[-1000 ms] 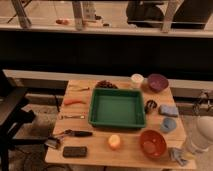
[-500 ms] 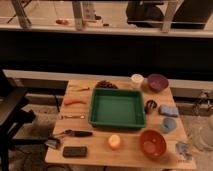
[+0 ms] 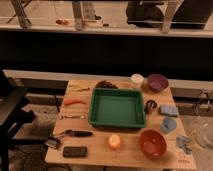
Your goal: Place towel in plastic cup
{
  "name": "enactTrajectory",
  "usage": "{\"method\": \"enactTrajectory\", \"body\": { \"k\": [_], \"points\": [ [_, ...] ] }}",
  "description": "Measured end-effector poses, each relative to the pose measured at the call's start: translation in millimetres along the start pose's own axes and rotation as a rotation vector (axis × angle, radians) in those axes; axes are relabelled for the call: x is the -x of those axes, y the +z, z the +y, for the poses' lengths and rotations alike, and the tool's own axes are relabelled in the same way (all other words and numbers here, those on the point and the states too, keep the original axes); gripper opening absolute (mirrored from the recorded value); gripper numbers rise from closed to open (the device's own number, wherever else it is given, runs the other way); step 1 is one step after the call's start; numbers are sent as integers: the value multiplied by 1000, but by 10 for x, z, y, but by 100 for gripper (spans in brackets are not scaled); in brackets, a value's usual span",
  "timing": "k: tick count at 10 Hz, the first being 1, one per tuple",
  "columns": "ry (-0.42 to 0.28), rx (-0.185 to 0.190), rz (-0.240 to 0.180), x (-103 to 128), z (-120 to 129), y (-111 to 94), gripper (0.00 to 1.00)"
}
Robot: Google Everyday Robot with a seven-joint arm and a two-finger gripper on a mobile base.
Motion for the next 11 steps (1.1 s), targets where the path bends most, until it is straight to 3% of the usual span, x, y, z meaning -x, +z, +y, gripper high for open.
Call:
{"method": "enactTrajectory", "body": {
  "k": [5,11],
  "points": [
    [-97,-24,-76,348,-201,-4,0],
    [-266,-43,-64,698,-450,182,0]
  ]
}}
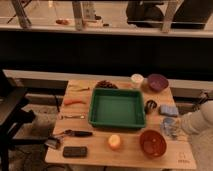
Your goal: Place towel in plastic cup
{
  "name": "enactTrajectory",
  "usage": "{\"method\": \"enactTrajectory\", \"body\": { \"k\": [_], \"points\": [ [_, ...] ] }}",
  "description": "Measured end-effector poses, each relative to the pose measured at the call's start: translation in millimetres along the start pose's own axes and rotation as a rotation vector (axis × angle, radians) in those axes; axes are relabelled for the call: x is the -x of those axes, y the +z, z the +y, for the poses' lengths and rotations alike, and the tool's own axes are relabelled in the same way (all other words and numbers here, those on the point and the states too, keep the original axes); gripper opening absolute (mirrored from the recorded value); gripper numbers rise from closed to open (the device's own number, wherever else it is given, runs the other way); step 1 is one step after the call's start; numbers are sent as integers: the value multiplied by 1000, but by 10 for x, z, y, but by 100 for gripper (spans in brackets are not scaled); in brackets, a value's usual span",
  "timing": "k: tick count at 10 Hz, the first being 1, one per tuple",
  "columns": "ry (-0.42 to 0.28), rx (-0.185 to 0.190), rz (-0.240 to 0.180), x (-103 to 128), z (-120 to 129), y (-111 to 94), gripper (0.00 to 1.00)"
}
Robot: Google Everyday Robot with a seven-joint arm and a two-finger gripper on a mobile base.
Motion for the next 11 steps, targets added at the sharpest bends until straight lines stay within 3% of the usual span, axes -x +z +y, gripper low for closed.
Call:
{"method": "enactTrajectory", "body": {
  "k": [3,11],
  "points": [
    [-49,-15,20,2,-135,16,0],
    [-100,-54,57,-17,-360,90,0]
  ]
}}
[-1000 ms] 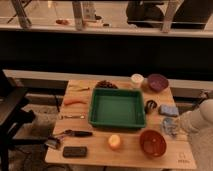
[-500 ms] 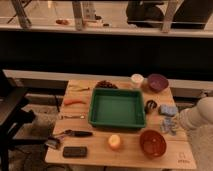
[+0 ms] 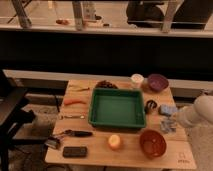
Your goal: Place towel in plastic cup
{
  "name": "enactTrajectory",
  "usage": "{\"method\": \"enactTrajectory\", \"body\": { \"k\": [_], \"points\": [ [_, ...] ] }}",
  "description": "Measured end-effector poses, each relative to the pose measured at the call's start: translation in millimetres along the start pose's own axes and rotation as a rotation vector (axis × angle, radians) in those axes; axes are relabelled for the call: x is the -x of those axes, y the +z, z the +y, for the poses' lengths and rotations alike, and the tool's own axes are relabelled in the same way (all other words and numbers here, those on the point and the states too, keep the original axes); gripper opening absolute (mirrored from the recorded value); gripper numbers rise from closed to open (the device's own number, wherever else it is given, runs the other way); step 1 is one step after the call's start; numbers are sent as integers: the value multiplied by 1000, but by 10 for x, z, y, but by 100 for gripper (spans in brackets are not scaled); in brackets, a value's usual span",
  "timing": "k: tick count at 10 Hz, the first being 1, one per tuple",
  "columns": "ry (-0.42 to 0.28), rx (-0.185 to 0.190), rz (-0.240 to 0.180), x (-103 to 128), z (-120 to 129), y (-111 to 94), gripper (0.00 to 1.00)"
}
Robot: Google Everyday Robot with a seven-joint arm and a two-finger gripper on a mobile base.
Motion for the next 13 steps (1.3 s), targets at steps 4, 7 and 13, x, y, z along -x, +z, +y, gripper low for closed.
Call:
{"method": "enactTrajectory", "body": {
  "k": [4,7,13],
  "points": [
    [-14,-11,19,-71,-126,38,0],
    [-16,-27,26,-114,-179,14,0],
    [-16,-39,37,-89,-223,64,1]
  ]
}}
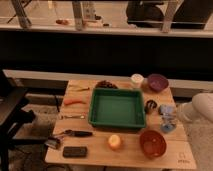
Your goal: Place towel in plastic cup
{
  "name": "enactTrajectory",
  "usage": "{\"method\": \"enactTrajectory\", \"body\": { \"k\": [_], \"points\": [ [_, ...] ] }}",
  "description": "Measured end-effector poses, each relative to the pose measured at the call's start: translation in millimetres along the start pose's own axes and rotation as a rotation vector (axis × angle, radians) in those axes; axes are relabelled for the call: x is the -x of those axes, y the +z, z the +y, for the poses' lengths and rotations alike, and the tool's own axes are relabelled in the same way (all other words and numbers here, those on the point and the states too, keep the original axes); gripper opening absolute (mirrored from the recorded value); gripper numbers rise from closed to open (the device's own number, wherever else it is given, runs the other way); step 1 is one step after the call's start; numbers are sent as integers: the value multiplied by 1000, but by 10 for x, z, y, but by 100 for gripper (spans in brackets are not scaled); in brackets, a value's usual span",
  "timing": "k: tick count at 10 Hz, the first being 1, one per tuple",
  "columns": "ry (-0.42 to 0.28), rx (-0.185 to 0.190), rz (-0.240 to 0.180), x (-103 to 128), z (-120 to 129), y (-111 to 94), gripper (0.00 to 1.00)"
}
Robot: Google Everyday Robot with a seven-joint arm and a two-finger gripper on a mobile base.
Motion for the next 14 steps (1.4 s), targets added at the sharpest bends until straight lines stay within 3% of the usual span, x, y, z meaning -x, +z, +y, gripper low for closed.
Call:
{"method": "enactTrajectory", "body": {
  "k": [1,8,9,14],
  "points": [
    [9,-2,9,12,-18,8,7],
    [55,-29,63,43,-51,13,76],
    [56,-30,69,32,-43,8,80],
    [57,-36,75,33,-33,-29,80]
  ]
}}
